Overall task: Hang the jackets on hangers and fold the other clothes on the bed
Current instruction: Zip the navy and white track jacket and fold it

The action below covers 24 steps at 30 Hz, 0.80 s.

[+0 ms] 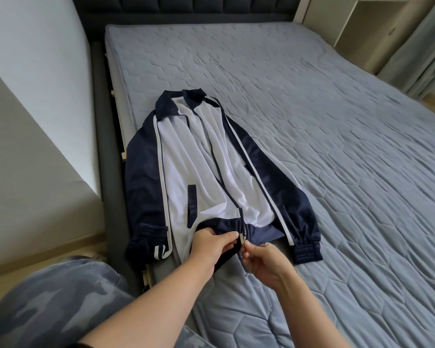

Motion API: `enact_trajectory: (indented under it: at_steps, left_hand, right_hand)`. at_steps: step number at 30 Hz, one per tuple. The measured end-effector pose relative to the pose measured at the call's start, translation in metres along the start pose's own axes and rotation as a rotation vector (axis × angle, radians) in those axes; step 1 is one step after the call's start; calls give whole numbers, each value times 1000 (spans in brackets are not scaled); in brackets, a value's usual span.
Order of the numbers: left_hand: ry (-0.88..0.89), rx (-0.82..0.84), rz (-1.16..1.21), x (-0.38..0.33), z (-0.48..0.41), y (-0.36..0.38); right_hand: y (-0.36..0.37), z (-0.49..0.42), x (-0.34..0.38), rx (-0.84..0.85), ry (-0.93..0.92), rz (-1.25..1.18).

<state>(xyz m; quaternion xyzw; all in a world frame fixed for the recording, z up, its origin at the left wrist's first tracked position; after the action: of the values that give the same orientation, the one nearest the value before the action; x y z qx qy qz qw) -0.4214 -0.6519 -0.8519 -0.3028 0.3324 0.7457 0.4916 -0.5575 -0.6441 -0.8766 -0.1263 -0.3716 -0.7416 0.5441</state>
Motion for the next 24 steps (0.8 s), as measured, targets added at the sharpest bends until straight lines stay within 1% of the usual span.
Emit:
enact_trajectory:
  at_steps: [4,13,16,21,24]
  left_hand:
    - [-10,-11,94,-1,-2,-1]
    - [-2,-41,9,1,-3,-3]
    - [30,-34,-90,-3,-2,-4]
    - [136,-12,-265,-9,1,-2]
    - [150,18,-313,-8,2,1]
  right_hand:
    - [1,-2,3,12,-3,69]
    - [5,1,5,-13,-14,-10]
    - [8,3,2,-24,6,-92]
    - [13,3,-3,-44,37,-217]
    - [12,3,0,-80,38,-218]
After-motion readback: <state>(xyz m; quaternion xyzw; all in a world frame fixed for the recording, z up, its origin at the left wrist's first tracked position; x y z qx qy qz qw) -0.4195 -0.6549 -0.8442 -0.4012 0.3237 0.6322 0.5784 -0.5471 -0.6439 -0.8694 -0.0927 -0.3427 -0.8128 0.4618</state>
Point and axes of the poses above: each hand's wrist, its own z-axis away from the middle knuckle, its own y-axis out of the palm, x = y × z, the point moved 7 cm from there along -z, towards the middle knuckle, and after that the axes turned 1 degree about -x, right-handed, at the moved point
